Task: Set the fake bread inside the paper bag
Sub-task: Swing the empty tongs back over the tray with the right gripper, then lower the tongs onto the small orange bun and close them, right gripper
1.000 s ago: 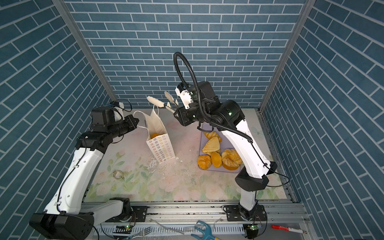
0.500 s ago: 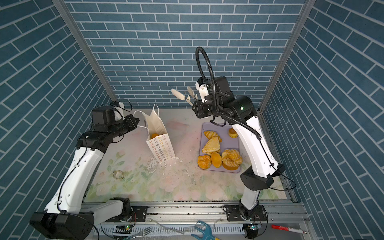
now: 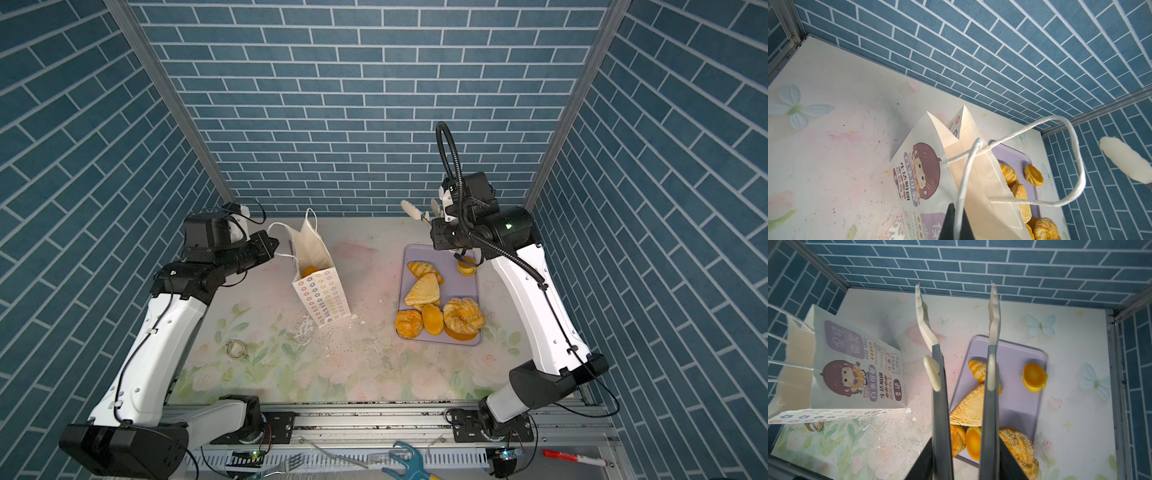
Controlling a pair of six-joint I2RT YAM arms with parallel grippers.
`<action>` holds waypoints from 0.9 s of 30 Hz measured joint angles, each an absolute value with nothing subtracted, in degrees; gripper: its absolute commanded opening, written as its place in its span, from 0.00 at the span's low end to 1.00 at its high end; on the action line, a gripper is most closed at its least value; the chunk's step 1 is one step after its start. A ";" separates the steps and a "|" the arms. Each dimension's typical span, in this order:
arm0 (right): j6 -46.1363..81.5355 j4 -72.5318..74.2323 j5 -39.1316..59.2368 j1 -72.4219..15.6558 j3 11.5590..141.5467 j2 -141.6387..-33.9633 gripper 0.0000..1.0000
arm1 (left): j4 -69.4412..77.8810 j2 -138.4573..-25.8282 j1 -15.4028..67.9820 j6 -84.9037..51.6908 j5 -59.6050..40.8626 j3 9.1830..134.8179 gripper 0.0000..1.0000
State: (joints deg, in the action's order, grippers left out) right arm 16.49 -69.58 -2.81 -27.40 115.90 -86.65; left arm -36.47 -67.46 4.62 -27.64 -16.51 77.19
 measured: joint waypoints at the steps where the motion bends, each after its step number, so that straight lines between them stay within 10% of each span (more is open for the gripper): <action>1: 16.73 -69.36 -2.85 -26.41 114.04 -85.86 0.43 | -36.58 -67.48 4.62 -27.53 -16.53 77.43 0.00; 27: 17.34 -60.36 -2.00 -11.11 86.39 -89.06 0.47 | -40.16 -67.64 4.91 -24.77 -16.10 80.03 0.00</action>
